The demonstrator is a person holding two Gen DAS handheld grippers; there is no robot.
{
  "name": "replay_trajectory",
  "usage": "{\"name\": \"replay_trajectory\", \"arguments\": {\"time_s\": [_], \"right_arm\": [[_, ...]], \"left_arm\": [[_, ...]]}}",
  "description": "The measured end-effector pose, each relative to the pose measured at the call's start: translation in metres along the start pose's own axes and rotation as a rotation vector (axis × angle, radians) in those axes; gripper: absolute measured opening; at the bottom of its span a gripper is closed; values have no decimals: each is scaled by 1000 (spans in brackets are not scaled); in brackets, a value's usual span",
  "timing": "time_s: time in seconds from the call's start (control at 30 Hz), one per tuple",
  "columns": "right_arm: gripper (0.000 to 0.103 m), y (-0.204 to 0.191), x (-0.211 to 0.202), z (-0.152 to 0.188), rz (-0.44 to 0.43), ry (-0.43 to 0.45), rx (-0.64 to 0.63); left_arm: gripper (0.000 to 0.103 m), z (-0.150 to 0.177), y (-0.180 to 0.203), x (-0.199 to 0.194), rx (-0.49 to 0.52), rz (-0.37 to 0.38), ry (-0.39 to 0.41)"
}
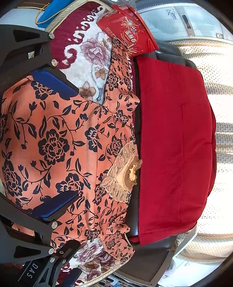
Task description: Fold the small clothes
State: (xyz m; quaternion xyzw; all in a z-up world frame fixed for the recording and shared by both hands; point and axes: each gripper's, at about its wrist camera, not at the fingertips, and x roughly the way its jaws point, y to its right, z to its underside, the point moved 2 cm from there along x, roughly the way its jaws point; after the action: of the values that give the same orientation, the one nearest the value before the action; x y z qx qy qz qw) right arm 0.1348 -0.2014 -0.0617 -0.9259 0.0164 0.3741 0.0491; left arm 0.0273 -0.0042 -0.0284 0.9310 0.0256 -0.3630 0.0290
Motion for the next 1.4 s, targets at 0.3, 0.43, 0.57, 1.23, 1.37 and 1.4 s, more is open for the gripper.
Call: {"name": "replay_trajectory", "arguments": {"time_s": [0.3,0.43,0.57,1.23,1.37,1.4], "right_arm": [[103,1,13,-2,1,-6,-13],[103,8,26,-1,-20,-35,-6],[103,38,51,8,-149,-103,66],[79,402,133,-141,-73,162,724],[79,420,158,-177,-63,168,714],[79,422,167,-186,-39,154,697]], "left_arm": [[103,-2,6,12,18,-9,-27],[103,-1,8,22,19,8,-28],[103,5,-2,47,15,1,-69],[103,21,-15,163,-68,-16,-113],[103,30,-29,170,-197,87,-125],[103,29,-29,171,-192,87,-116]]}}
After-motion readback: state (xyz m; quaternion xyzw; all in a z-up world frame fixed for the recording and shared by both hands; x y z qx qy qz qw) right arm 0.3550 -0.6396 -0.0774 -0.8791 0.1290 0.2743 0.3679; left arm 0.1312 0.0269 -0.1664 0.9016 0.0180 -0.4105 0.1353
